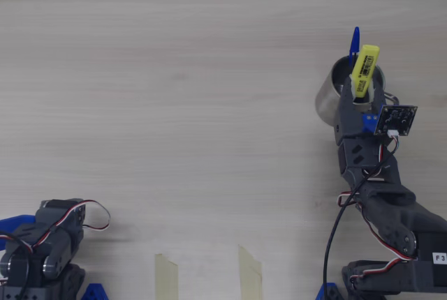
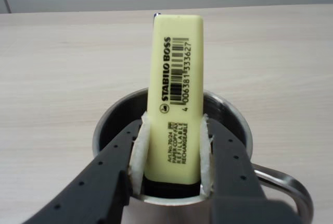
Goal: Grab the yellow pen and put it in the silver cup.
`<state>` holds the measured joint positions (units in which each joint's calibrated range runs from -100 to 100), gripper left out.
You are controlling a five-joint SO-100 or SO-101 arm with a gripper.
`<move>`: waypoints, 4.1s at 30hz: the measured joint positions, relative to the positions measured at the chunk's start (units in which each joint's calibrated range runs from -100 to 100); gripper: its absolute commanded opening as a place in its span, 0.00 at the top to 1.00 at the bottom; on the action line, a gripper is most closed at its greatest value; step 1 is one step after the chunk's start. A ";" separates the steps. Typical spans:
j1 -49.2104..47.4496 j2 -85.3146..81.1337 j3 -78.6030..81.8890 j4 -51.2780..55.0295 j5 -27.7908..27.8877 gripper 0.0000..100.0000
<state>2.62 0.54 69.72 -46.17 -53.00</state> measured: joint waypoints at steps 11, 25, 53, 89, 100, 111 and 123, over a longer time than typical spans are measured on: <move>0.00 0.00 0.00 0.00 0.00 0.88; 0.00 0.00 -0.36 0.50 0.00 0.88; 0.08 -5.33 -0.63 0.67 -0.21 0.83; 0.08 -35.90 1.43 10.21 2.16 0.89; 0.08 -48.90 7.86 18.50 2.16 0.93; 0.08 -59.64 15.72 24.19 2.16 0.97; 0.58 -68.39 22.60 30.64 2.16 0.97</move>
<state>3.20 -67.85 92.32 -15.53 -50.84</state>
